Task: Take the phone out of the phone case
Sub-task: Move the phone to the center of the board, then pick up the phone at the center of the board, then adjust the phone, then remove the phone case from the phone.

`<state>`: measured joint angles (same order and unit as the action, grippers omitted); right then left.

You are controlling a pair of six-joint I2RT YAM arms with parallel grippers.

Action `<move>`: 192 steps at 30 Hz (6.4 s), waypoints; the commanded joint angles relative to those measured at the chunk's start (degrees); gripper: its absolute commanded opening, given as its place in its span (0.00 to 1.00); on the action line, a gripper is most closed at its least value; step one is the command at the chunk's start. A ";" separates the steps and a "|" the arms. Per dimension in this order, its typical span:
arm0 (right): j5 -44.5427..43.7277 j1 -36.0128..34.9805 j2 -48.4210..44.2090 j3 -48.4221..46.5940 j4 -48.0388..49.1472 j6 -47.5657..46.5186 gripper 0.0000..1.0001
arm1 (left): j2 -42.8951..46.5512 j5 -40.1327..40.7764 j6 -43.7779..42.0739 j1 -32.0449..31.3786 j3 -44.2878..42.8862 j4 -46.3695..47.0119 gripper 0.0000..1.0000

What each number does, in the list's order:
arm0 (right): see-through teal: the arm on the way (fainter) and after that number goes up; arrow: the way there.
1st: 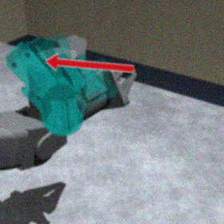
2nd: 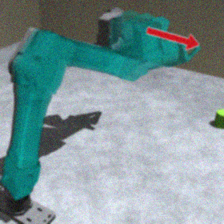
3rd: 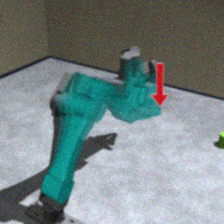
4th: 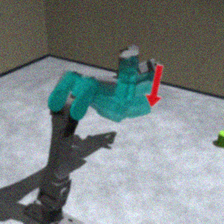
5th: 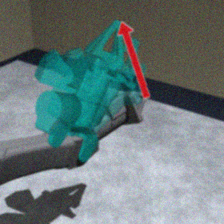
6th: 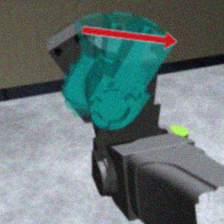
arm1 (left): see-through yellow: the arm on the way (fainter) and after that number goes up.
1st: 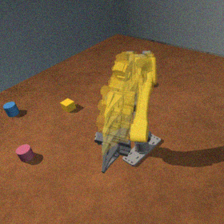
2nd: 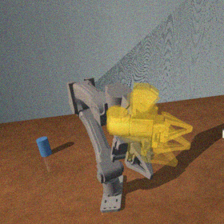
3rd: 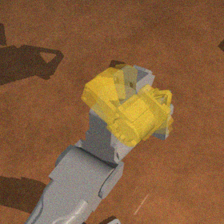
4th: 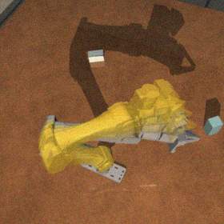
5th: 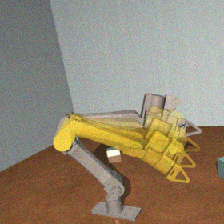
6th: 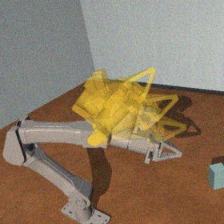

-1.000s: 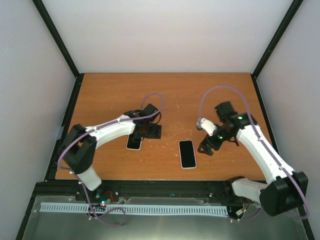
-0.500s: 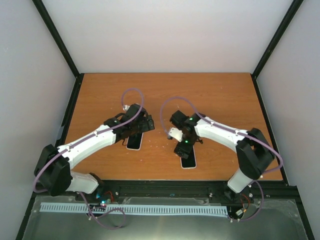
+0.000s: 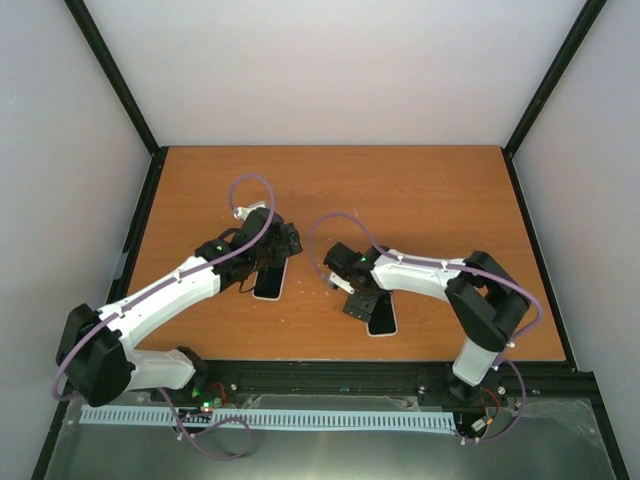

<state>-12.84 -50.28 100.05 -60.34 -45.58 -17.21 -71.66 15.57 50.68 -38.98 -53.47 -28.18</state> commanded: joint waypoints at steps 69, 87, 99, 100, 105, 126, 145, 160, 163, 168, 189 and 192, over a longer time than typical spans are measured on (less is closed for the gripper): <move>26.42 30.46 -29.79 -2.56 -10.25 -10.70 0.69 | -28.53 -57.48 6.33 -1.98 -10.52 48.93 0.69; 22.36 29.06 -31.85 -2.70 -9.18 -10.80 0.68 | -36.09 -66.97 11.50 -3.56 -13.59 57.93 0.31; 22.83 28.25 -32.37 -3.98 -9.91 -9.53 0.77 | -36.29 -69.06 11.77 -3.49 -12.93 60.79 0.07; 23.48 28.28 -32.40 -4.52 -10.31 -8.94 0.82 | -35.89 -69.32 10.88 -3.34 -13.08 60.28 0.06; 31.43 29.57 -33.09 -10.61 -15.15 -7.51 1.00 | -31.04 -72.08 4.29 -0.07 -11.31 57.39 0.04; 89.67 41.75 -29.55 -20.90 -40.49 -36.58 0.71 | -6.04 -100.47 -31.34 13.93 -9.75 33.04 0.05; 84.94 30.48 -35.68 -12.22 -24.19 -21.65 0.47 | -6.26 -107.27 -31.91 13.95 -16.58 29.27 0.05; 86.30 29.29 -35.10 -12.74 -23.68 -21.04 0.25 | -6.30 -109.59 -31.92 13.93 -16.33 29.79 0.05; 86.44 28.95 -35.19 -13.02 -23.87 -21.19 0.17 | -6.30 -110.48 -32.31 13.93 -16.31 29.73 0.04; 87.35 27.30 -35.26 -13.85 -25.31 -22.84 0.11 | -6.66 -112.65 -33.39 13.93 -16.44 29.61 0.02; 86.85 16.02 -33.83 -24.14 -26.35 -26.34 0.03 | -20.82 -121.90 -52.82 8.25 -32.55 6.82 0.00; 86.65 14.82 -34.02 -25.93 -25.63 -25.43 0.03 | -27.33 -127.08 -70.76 8.45 -42.85 -14.66 0.00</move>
<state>61.69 -30.13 67.20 -81.56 -77.84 -40.01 -89.69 -90.19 6.92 -29.82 -85.62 -20.80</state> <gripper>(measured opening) 0.141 0.120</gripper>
